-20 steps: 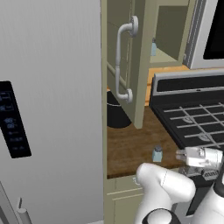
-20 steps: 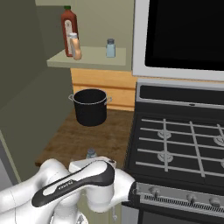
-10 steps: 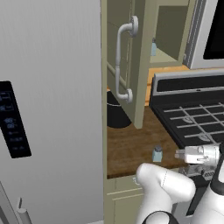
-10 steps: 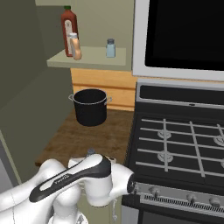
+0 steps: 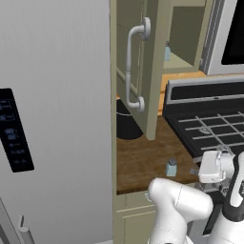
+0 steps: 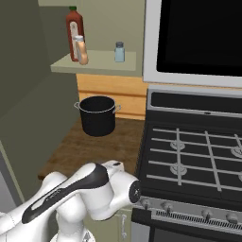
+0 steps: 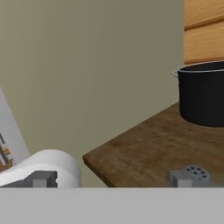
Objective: Put the shaker and condiment bottle from the counter next to their counterparts in the cabinet.
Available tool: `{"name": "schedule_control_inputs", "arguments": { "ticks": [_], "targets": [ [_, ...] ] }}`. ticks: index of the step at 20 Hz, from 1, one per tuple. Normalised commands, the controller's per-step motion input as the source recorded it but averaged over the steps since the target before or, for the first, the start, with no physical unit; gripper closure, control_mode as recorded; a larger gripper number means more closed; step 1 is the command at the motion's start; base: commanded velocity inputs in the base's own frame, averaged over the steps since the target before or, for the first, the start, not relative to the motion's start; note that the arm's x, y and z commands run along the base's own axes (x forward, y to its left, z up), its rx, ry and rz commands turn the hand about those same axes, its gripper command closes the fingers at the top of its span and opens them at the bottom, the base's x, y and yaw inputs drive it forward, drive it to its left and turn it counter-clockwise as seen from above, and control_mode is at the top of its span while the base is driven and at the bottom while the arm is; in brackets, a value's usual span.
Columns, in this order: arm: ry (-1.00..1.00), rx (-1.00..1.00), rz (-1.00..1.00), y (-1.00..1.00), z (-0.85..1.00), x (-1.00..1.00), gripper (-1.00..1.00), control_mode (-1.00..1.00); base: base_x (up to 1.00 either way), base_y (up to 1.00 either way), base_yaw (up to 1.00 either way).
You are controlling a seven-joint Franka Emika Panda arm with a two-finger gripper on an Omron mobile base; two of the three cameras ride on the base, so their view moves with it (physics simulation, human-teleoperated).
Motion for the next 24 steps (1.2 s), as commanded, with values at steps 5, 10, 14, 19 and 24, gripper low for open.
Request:
{"name": "schedule_control_inputs", "arguments": {
  "ticks": [5,10,14,19,24],
  "targets": [
    [0.00,0.00,0.00,0.29,0.00,0.00,-1.00,-1.00,0.00,0.00,0.00],
    [0.00,0.00,0.00,0.17,0.00,0.00,-1.00,-1.00,0.00,0.00,0.00],
    [0.00,-0.03,0.00,0.00,-0.01,0.06,-1.00,-1.00,0.00,0.00,0.00],
    [-0.01,-0.07,-0.01,-0.13,0.00,0.07,-1.00,-1.00,0.00,0.00,0.00],
    [-0.07,-0.11,-0.04,-0.25,0.00,0.04,-1.00,-1.00,0.00,0.00,0.00]
  ]
}}
